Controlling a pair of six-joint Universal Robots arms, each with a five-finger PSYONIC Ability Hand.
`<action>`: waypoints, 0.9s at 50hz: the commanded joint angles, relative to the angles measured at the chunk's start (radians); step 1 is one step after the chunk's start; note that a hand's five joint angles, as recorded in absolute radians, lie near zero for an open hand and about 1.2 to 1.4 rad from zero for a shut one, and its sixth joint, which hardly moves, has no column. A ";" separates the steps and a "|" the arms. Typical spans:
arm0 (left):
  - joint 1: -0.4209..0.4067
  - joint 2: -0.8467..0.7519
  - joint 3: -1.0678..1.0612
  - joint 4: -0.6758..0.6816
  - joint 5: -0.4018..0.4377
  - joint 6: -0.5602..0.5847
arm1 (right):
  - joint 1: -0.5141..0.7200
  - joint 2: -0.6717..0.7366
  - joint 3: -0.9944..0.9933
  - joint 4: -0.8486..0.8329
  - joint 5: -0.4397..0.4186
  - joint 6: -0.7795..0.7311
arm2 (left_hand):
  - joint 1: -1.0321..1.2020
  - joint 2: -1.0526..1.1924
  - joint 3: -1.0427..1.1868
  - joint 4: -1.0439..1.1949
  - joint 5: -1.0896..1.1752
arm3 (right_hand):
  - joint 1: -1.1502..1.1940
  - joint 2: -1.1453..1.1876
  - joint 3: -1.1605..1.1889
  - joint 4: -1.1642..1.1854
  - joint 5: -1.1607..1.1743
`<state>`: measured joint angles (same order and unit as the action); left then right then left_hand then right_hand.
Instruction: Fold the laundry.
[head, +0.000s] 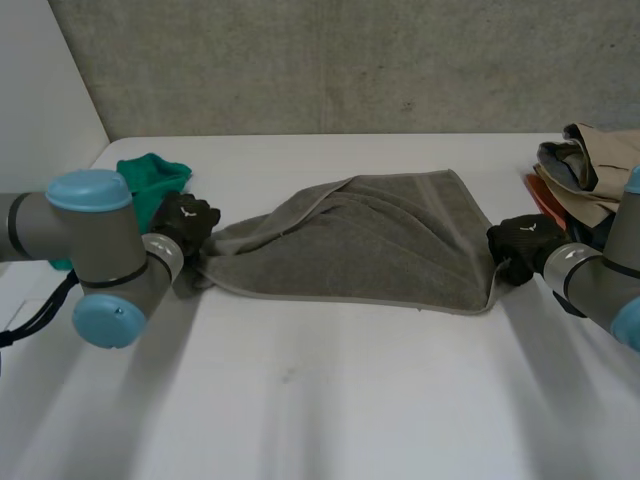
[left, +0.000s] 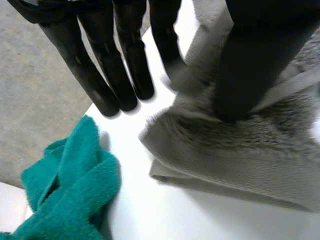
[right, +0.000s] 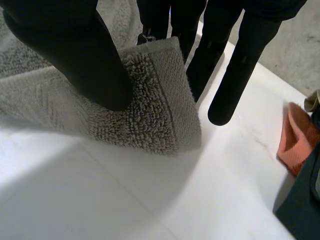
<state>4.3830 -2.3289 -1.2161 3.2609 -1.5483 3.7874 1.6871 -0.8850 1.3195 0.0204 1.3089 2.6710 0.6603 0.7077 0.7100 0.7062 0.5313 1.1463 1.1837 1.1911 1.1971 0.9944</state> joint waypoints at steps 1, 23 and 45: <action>0.015 0.078 -0.025 0.016 -0.018 -0.020 | 0.025 -0.035 0.021 -0.037 0.004 0.007 | -0.486 -0.533 -0.536 -0.532 -0.531 | 0.250 0.213 0.205 0.199 0.227; -0.053 0.355 -0.408 0.057 0.097 -0.038 | 0.052 -0.100 -0.020 -0.048 0.064 0.124 | 0.081 0.034 0.031 0.035 0.036 | 0.250 0.213 0.205 0.199 0.227; 0.018 0.194 -0.309 0.063 0.034 -0.011 | 0.057 -0.072 -0.016 -0.039 0.053 0.119 | -0.156 -0.204 -0.206 -0.202 -0.202 | 0.250 0.213 0.205 0.199 0.227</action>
<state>4.3869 -2.1082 -1.5515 3.2646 -1.5140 3.7728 1.7390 -0.9569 1.2957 -0.0167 1.3654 2.7938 0.4832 0.4787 0.4792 0.4672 0.2844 1.1463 1.1837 1.1911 1.1973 0.9944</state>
